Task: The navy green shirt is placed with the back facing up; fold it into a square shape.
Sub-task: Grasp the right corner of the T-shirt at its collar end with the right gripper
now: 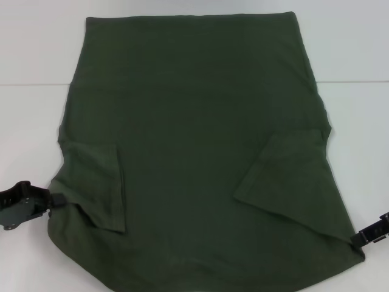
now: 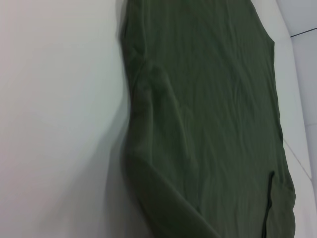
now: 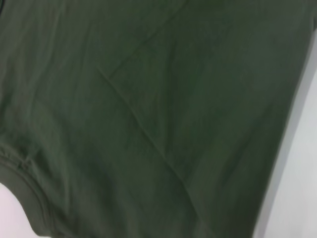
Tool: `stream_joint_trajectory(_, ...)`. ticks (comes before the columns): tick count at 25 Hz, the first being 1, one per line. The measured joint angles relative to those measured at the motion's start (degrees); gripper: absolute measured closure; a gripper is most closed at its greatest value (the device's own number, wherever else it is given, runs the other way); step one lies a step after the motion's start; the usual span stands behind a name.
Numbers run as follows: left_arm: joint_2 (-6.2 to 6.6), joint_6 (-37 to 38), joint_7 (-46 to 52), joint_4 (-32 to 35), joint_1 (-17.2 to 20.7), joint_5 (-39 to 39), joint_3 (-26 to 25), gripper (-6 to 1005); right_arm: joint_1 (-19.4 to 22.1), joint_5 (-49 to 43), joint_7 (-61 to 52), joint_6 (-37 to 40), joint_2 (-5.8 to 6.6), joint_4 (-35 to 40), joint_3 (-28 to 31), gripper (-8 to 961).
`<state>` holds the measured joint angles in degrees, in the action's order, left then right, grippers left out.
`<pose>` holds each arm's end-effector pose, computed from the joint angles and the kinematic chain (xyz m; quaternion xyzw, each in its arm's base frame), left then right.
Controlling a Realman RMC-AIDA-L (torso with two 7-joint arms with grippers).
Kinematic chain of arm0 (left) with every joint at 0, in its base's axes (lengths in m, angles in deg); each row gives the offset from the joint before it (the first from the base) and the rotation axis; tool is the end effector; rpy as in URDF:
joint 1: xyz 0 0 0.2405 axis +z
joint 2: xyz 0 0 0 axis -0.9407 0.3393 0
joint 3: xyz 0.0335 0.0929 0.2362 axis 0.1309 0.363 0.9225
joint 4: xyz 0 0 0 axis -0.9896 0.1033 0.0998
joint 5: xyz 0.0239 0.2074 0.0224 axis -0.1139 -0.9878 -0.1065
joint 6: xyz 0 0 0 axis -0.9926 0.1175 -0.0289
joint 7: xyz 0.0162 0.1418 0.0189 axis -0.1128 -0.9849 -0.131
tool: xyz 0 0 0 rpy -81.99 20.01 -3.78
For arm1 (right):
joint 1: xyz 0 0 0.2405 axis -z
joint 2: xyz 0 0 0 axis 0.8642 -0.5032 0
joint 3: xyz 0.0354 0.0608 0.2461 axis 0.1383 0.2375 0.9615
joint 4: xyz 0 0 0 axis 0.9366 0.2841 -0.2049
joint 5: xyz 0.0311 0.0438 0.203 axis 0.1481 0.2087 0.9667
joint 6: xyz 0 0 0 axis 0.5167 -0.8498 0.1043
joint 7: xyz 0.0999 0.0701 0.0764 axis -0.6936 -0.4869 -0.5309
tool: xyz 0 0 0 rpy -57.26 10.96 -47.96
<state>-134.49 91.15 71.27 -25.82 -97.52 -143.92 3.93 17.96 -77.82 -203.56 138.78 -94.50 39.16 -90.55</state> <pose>-0.3551 0.3036 0.0642 -0.6360 -0.7317 -0.2180 0.1122 0.2942 0.3521 0.0526 -0.8251 0.5472 -0.1168 0.0784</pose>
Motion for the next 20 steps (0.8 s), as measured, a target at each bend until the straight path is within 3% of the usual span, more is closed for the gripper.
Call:
stream_joint_trajectory(7,-0.01,0.19,0.06,0.0,0.19,-0.04,0.07,961,0.0,0.0,-0.22,-0.39,-0.87,0.01,-0.85,369)
stream_joint_trajectory(20,-0.08,0.52,0.59,0.0,0.32,-0.09,0.06,961,-0.38,-0.14,-2.31,-1.22,-1.37,-0.21,-1.4,376)
